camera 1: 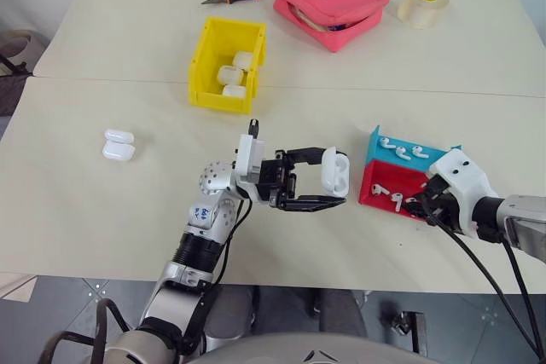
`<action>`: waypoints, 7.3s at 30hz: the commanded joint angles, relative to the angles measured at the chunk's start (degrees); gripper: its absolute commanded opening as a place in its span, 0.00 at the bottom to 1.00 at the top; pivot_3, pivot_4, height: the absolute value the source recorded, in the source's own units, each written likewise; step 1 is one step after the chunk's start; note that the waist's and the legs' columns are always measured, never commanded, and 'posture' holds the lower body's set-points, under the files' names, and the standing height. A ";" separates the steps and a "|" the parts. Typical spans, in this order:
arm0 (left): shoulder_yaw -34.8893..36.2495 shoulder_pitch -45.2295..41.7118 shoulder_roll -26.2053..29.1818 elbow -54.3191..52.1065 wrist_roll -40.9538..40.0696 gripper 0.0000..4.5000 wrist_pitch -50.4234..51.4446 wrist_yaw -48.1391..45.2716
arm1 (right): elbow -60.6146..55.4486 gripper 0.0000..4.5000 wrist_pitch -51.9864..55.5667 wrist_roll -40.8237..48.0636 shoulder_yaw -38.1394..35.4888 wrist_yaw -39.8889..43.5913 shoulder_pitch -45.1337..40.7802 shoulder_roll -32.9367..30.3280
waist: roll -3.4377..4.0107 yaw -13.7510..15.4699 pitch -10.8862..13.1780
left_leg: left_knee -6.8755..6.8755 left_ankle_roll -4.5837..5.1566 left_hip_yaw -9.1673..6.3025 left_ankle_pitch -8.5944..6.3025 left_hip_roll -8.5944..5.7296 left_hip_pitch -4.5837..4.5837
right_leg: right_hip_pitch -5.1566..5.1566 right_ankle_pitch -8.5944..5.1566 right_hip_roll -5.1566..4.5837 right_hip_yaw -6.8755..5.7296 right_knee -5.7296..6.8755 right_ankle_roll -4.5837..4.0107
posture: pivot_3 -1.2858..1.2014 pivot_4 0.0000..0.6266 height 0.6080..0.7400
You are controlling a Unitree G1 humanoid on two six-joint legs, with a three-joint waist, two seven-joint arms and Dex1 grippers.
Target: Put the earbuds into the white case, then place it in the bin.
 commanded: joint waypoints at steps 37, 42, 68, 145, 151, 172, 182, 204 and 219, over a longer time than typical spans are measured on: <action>2.15 -5.91 3.53 1.35 -2.39 0.62 12.88 -3.35 | -4.56 0.11 -53.79 6.31 -4.60 16.09 -0.38 24.53 | 0.01 -0.68 0.03 | 0.01 -0.02 0.07 0.01 0.01 0.05 | 0.06 0.02 0.05 -0.07 0.04 0.04 | 0.52 0.24 1.00; 2.40 -6.75 4.27 0.83 -3.13 0.62 16.46 -4.70 | -2.33 0.11 -61.37 1.16 2.60 15.50 -2.85 29.12 | 0.01 -1.25 0.03 | -0.01 -0.03 0.09 0.01 0.01 0.05 | 0.04 0.01 0.06 -0.08 0.06 0.04 | 0.52 0.24 1.00; 4.77 -8.11 2.43 0.14 -4.44 0.62 18.86 -3.54 | 4.81 0.11 -75.56 -4.37 10.07 15.44 -0.87 30.83 | 0.02 -1.45 0.03 | -0.01 -0.03 0.16 0.01 0.01 0.05 | 0.04 0.01 0.06 -0.08 0.07 0.03 | 0.52 0.24 1.00; 6.52 -4.29 4.95 0.78 -0.22 0.62 9.47 -5.68 | 8.08 0.99 -57.16 6.42 -17.06 17.88 22.68 10.50 | 0.01 -1.19 0.04 | -0.01 0.00 0.31 0.00 0.02 0.02 | 0.10 0.01 0.05 -0.13 0.01 0.03 | 0.52 0.24 1.00; 6.01 -3.04 3.57 0.50 0.02 0.62 6.41 -4.40 | 7.88 0.99 -49.93 6.89 -20.32 16.56 27.14 10.32 | 0.01 -1.21 0.04 | -0.02 -0.01 0.18 0.00 0.06 0.07 | 0.09 0.01 0.04 -0.06 0.03 0.02 | 0.52 0.24 1.00; 3.05 -0.87 2.41 -0.72 -0.45 0.62 5.22 -4.62 | 1.64 0.99 18.36 29.33 -16.14 -29.68 -6.77 15.50 | 0.06 -0.99 0.04 | -0.01 -0.01 -0.11 -0.02 0.01 -0.04 | -0.04 0.01 -0.06 -0.01 0.00 -0.01 | 0.52 0.24 1.00; 3.18 -0.64 2.64 -1.22 -0.58 0.62 4.96 -3.84 | 1.91 0.99 21.40 28.00 -12.61 -38.39 -9.93 19.72 | 0.08 -1.33 0.02 | 0.00 0.00 -0.01 -0.02 -0.03 -0.07 | -0.11 0.01 -0.04 0.01 0.09 0.00 | 0.52 0.24 1.00; 3.23 -0.92 2.63 -1.24 -0.77 0.62 5.19 -3.43 | 1.99 0.49 21.40 39.89 -11.24 -48.82 -6.43 17.63 | 0.06 -1.37 0.00 | 0.00 0.01 0.00 -0.02 0.01 -0.05 | -0.10 0.01 0.00 0.03 0.09 0.00 | 0.52 0.24 1.00; 3.27 -1.79 2.51 -0.52 -1.01 0.62 5.49 -4.17 | 3.00 0.12 21.40 45.83 -11.78 -56.70 -5.24 19.21 | 0.00 -1.41 -0.03 | -0.01 0.01 0.00 -0.02 0.03 -0.03 | -0.07 0.01 0.01 0.02 0.07 -0.01 | 0.52 0.24 1.00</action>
